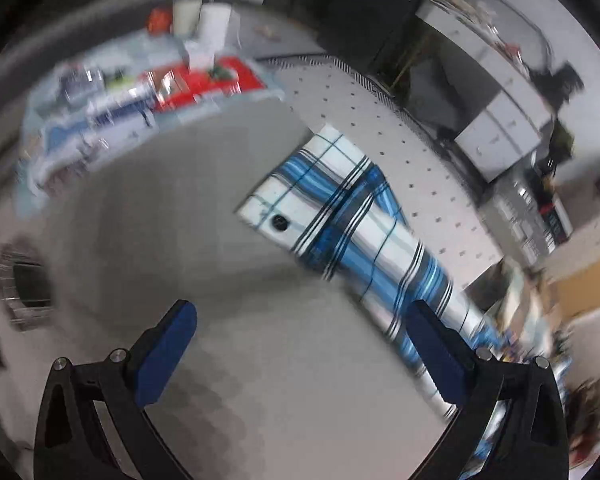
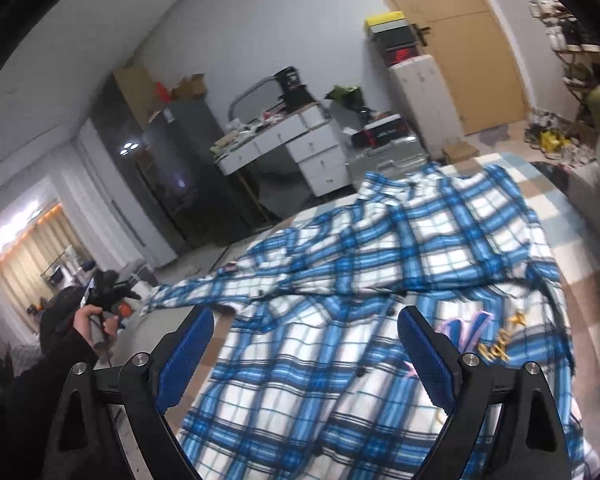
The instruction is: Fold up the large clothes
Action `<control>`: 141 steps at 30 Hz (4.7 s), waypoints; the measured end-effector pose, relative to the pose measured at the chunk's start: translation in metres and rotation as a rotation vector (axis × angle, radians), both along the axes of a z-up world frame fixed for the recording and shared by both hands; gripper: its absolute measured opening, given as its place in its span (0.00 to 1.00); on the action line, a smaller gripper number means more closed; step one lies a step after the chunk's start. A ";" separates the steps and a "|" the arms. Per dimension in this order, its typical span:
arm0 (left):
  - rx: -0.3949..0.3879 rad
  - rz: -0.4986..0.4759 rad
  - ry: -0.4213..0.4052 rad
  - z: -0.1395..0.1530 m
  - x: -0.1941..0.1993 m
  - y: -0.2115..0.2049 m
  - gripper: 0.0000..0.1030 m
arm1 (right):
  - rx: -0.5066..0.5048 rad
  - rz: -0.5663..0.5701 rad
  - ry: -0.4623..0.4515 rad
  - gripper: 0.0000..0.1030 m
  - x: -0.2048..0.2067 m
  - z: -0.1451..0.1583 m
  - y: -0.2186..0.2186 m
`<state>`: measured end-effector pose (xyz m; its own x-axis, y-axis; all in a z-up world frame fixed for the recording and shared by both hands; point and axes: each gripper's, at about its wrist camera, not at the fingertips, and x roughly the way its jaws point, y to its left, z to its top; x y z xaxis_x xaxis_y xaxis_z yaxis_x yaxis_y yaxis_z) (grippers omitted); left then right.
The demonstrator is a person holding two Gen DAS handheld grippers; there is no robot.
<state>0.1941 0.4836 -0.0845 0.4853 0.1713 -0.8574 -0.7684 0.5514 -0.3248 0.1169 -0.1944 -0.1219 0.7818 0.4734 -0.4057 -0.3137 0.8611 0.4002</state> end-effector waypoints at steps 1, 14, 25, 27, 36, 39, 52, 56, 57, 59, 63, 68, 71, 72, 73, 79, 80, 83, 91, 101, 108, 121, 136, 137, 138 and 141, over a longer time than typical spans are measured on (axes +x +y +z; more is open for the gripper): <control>-0.012 0.021 0.005 -0.004 0.004 0.005 0.98 | -0.004 -0.006 0.004 0.91 -0.001 -0.002 0.000; 0.164 0.139 0.231 -0.013 0.045 -0.008 0.47 | 0.028 0.010 0.106 0.91 -0.005 -0.032 0.010; 0.252 0.135 0.131 0.017 0.051 -0.017 0.06 | 0.033 -0.003 0.092 0.91 -0.015 -0.026 -0.005; 0.310 0.102 0.094 0.035 0.052 -0.023 0.06 | 0.036 -0.008 0.090 0.91 -0.017 -0.026 -0.007; 0.579 -0.083 -0.141 0.143 0.050 -0.103 0.00 | 0.077 0.005 0.092 0.91 -0.025 -0.024 -0.016; 0.571 -0.195 -0.228 0.171 0.054 -0.138 0.00 | 0.081 0.003 0.078 0.91 -0.033 -0.022 -0.019; 0.077 0.028 -0.130 0.030 0.005 0.001 0.84 | 0.096 0.037 0.136 0.91 -0.028 -0.035 -0.011; -0.238 0.096 -0.182 -0.042 -0.009 0.037 0.84 | 0.087 0.055 0.157 0.91 -0.022 -0.039 0.001; -0.292 0.096 -0.200 -0.058 -0.007 0.043 0.84 | 0.078 0.065 0.160 0.91 -0.021 -0.039 0.005; -0.348 0.087 -0.227 -0.071 0.002 0.047 0.84 | 0.061 0.072 0.157 0.91 -0.020 -0.039 0.012; -0.402 0.078 -0.260 -0.079 0.028 0.043 0.83 | 0.035 0.073 0.145 0.91 -0.024 -0.037 0.022; -0.332 0.182 -0.211 -0.073 0.041 0.038 0.14 | 0.021 0.064 0.158 0.91 -0.026 -0.039 0.028; -0.253 0.212 -0.168 -0.069 0.046 0.042 0.02 | 0.020 0.057 0.165 0.91 -0.027 -0.040 0.028; -0.175 0.227 -0.154 -0.061 0.046 0.042 0.02 | 0.020 0.056 0.167 0.91 -0.028 -0.040 0.028; -0.111 0.225 -0.156 -0.050 0.048 0.040 0.02 | 0.019 0.055 0.168 0.91 -0.029 -0.040 0.028; 0.119 0.088 -0.227 0.014 0.063 0.007 0.01 | 0.021 0.058 0.155 0.91 -0.033 -0.037 0.023; 0.147 0.066 -0.249 0.025 0.056 0.000 0.00 | 0.024 0.058 0.157 0.91 -0.033 -0.037 0.022; 0.261 -0.029 -0.308 0.061 0.055 -0.035 0.00 | 0.046 0.053 0.158 0.91 -0.036 -0.037 0.015; 0.520 -0.496 -0.559 0.164 0.064 -0.234 0.00 | 0.070 0.028 0.143 0.91 -0.048 -0.035 -0.005; 0.404 -1.175 -0.513 0.107 0.093 -0.538 0.00 | 0.096 -0.129 0.169 0.91 -0.065 -0.033 -0.062; -0.169 -1.402 -0.086 -0.040 0.126 -0.612 0.09 | 0.088 -0.230 0.217 0.91 -0.073 -0.039 -0.100; 0.113 -1.207 -0.154 -0.012 0.013 -0.409 0.82 | -0.025 -0.139 0.119 1.00 0.044 0.015 -0.102; 0.174 -1.043 0.071 -0.076 -0.068 -0.347 0.82 | -0.571 -0.156 0.413 0.06 0.224 -0.062 -0.055; 0.182 -1.043 0.070 -0.074 -0.072 -0.343 0.82 | -0.607 -0.159 0.356 0.05 0.220 -0.052 -0.049; 0.192 -1.040 0.072 -0.075 -0.074 -0.344 0.82 | -0.614 -0.156 0.316 0.05 0.216 -0.041 -0.046; 0.198 -1.031 0.069 -0.077 -0.084 -0.338 0.82 | -0.640 -0.194 0.183 0.05 0.216 -0.009 -0.044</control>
